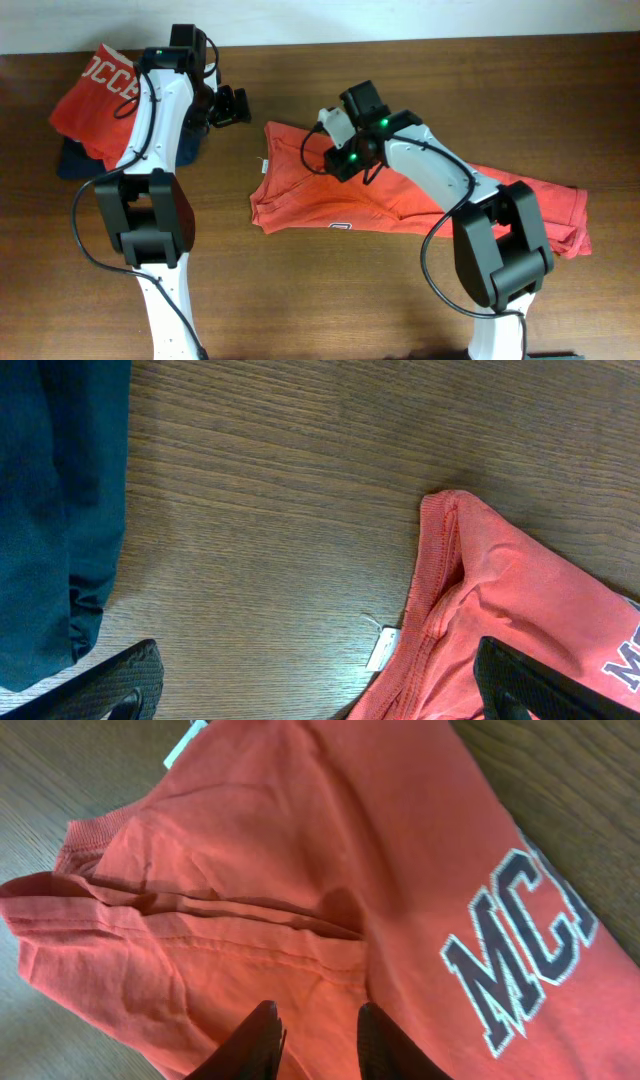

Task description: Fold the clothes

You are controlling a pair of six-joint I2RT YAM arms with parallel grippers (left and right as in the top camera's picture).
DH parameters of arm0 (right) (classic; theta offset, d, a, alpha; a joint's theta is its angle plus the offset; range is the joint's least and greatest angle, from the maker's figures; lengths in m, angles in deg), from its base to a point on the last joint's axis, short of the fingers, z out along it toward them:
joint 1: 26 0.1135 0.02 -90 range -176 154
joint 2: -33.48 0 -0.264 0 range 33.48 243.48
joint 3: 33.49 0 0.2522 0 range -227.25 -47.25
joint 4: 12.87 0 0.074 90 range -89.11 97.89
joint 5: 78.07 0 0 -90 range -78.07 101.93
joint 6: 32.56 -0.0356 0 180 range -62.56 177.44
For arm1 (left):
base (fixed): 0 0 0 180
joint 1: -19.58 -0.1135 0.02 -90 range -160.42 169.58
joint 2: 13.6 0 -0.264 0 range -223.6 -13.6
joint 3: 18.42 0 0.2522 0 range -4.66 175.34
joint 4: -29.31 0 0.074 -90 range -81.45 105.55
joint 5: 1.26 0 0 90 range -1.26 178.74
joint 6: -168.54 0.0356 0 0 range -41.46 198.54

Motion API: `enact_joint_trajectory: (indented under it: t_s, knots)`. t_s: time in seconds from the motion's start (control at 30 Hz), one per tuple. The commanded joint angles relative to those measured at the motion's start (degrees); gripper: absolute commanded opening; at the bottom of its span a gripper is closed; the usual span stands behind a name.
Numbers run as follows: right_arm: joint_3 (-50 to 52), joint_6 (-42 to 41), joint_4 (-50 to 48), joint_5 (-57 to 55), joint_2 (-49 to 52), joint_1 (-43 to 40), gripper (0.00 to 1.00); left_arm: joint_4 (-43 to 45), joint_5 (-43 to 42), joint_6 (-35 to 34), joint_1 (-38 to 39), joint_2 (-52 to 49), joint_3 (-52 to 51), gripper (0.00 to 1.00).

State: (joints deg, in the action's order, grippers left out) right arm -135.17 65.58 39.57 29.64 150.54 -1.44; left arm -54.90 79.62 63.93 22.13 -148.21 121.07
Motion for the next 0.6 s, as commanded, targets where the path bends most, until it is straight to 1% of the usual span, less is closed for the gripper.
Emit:
enact_joint_trajectory:
  t_s: [0.0,0.13,0.57]
  knots:
    - [-0.85,0.63,-0.26,-2.82,1.29,0.52,0.35,0.2,0.61,0.09,-0.09,-1.25,-0.11,0.99]
    - [-0.85,0.61,-0.9,-2.82,2.4,0.57,0.43,0.17,0.61,0.09,-0.09,-1.25,-0.11,0.99]
    - [-0.85,0.15,-3.54,-2.97,5.9,0.61,0.44,0.17,0.61,0.09,-0.04,-1.25,-0.11,0.99]
